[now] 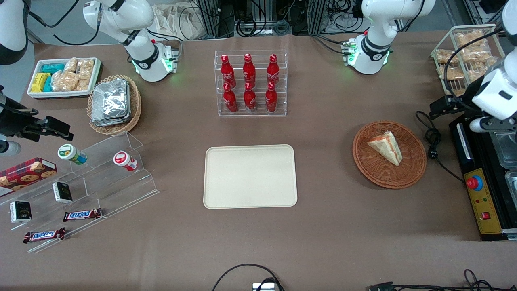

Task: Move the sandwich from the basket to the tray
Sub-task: 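Move the left gripper over the wrapped sandwich in the wicker basket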

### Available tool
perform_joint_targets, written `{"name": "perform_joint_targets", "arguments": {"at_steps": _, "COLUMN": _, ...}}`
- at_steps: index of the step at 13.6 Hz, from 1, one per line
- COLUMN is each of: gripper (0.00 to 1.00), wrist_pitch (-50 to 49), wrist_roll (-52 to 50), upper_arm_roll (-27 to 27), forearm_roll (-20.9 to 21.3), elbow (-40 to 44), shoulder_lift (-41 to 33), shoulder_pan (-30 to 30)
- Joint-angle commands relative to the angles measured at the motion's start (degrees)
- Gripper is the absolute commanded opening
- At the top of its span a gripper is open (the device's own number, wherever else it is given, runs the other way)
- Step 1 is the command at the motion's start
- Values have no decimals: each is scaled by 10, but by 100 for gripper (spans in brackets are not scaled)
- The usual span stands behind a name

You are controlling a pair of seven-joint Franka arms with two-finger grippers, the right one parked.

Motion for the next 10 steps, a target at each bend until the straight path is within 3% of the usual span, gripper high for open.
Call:
{"name": "perform_joint_targets", "arguments": {"at_steps": 1, "gripper": 100, "wrist_pitch": 50, "wrist_roll": -69, "upper_arm_roll": 4, "forearm_roll": -2, "elbow": -67, "shoulder_lift": -18, "shoulder_pan": -4}}
{"name": "perform_joint_targets", "arguments": {"at_steps": 7, "gripper": 100, "wrist_pitch": 214, "wrist_roll": -175, "upper_arm_roll": 4, "forearm_roll": -1, "elbow": -280, "shoulder_lift": -95, "shoulder_pan": -4}}
{"name": "perform_joint_targets", "arguments": {"at_steps": 10, "gripper": 100, "wrist_pitch": 244, "wrist_roll": -220, "upper_arm_roll": 3, "forearm_roll": -1, "elbow": -318, "shoulder_lift": -99, "shoulder_pan": -4}}
